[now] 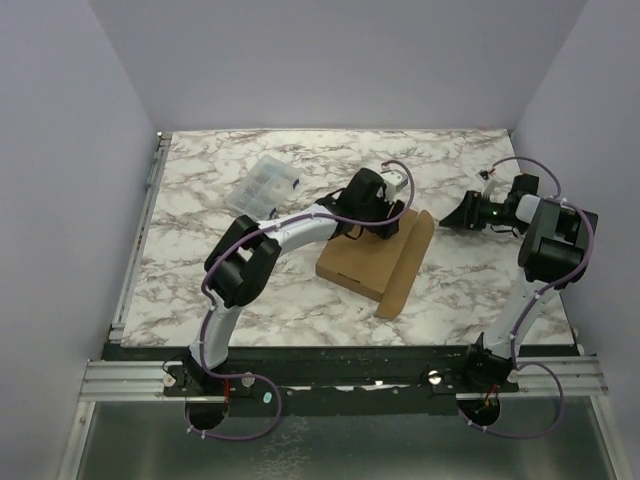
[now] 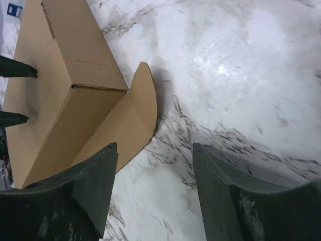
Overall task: Fold the paper box
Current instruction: Close the paper box at the center of the board.
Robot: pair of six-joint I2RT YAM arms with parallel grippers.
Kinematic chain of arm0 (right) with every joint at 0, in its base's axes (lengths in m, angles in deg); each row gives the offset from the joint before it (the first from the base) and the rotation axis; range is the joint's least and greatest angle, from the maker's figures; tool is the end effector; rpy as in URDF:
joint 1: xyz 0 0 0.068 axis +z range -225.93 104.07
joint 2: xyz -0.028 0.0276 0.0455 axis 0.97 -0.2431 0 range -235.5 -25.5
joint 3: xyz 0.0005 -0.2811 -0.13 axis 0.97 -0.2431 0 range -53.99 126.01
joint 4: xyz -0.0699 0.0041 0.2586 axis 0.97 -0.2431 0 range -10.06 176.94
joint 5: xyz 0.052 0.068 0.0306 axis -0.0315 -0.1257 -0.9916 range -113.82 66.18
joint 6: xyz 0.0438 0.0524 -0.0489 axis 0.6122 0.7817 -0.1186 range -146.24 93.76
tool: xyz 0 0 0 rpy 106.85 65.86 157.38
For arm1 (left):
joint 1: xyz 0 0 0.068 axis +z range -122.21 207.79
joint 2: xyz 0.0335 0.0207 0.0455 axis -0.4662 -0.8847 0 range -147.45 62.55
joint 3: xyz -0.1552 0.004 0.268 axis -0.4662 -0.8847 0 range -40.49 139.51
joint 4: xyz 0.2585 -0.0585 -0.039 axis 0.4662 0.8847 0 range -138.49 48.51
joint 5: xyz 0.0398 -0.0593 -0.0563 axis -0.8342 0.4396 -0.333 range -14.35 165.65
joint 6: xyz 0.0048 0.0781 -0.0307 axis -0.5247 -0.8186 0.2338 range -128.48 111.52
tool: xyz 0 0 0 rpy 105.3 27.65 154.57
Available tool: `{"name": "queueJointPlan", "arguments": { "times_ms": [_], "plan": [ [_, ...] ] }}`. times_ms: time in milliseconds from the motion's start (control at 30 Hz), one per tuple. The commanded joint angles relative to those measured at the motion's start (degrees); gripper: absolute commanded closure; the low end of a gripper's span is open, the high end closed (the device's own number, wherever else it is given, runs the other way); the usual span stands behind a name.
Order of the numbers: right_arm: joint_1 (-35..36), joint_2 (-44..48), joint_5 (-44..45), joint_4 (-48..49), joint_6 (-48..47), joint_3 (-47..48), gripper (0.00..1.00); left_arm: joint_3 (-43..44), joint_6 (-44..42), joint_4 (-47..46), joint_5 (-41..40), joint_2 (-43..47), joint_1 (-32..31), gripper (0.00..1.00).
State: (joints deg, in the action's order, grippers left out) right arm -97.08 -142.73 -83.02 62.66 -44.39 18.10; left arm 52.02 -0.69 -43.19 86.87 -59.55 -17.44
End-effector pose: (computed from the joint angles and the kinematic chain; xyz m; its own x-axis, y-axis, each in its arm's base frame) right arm 0.4122 -0.0918 0.1412 -0.7994 0.1382 -0.5846 -0.3641 0.6625 0.6546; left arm 0.3765 -0.3999 0.2134 -0.5087 0.3240 -0.7977 0.7467 0.6272 -0.2215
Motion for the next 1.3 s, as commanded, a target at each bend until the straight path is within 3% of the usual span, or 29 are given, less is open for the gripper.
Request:
{"name": "queueJointPlan", "arguments": {
  "times_ms": [0,67,167,233,333,367,433,500,567,733,833,1033,1167,1267],
  "plan": [
    [3.4,-1.21,-1.79,-1.38,-4.06,-1.14,0.35,-6.52,0.71,4.51,-1.14,2.37,1.66,0.37],
    [3.64,1.41,-3.31,-2.05,-6.04,-1.62,0.35,-7.44,2.61,3.52,-0.86,3.84,2.62,0.37],
    [3.6,11.58,-6.45,-2.96,-17.81,-6.59,0.33,-9.84,6.54,-1.59,-1.04,8.03,4.09,0.35],
    [4.26,17.59,-12.02,-12.6,-35.21,-9.0,0.28,-11.34,9.07,-4.75,-1.55,11.81,5.3,0.33],
    [6.38,24.09,-16.77,-34.06,-68.48,-13.78,0.03,-15.78,13.56,-9.62,-0.74,17.92,8.0,0.29],
    [6.68,26.15,-17.37,-38.15,-78.2,-17.18,0.01,-18.58,15.18,-11.79,0.11,20.06,9.15,0.27],
    [8.11,30.44,-16.78,-39.02,-85.9,-24.12,0.0,-24.73,18.32,-15.47,1.57,24.49,11.45,0.2],
    [12.47,34.49,-13.24,-32.73,-83.93,-29.55,0.0,-30.21,21.17,-16.54,2.96,28.43,13.98,0.08],
    [18.21,38.63,-10.28,-24.66,-78.13,-34.15,0.02,-34.97,22.11,-15.5,3.86,33.11,16.43,0.07],
    [32.15,48.07,-3.72,-7.12,-67.32,-43.36,0.09,-46.34,22.53,-10.71,-4.17,44.23,17.28,0.13],
    [36.78,46.63,-1.65,-4.18,-63.81,-44.22,0.3,-53.05,26.39,-11.7,-5.99,48.89,17.07,0.15],
    [43.47,46.03,6.09,3.62,-61.12,-48.96,0.38,-63.93,38.85,-18.59,-10.43,54.42,16.35,0.15],
    [47.82,44.52,12.86,13.21,-54.83,-50.47,0.4,-65.62,44.04,-19.59,-14.63,53.15,13.05,0.16],
    [51.42,43.62,18.73,20.29,-50.48,-51.57,0.41,-65.02,45.32,-19.67,-16.44,50.53,11.2,0.21]
  ]
}}
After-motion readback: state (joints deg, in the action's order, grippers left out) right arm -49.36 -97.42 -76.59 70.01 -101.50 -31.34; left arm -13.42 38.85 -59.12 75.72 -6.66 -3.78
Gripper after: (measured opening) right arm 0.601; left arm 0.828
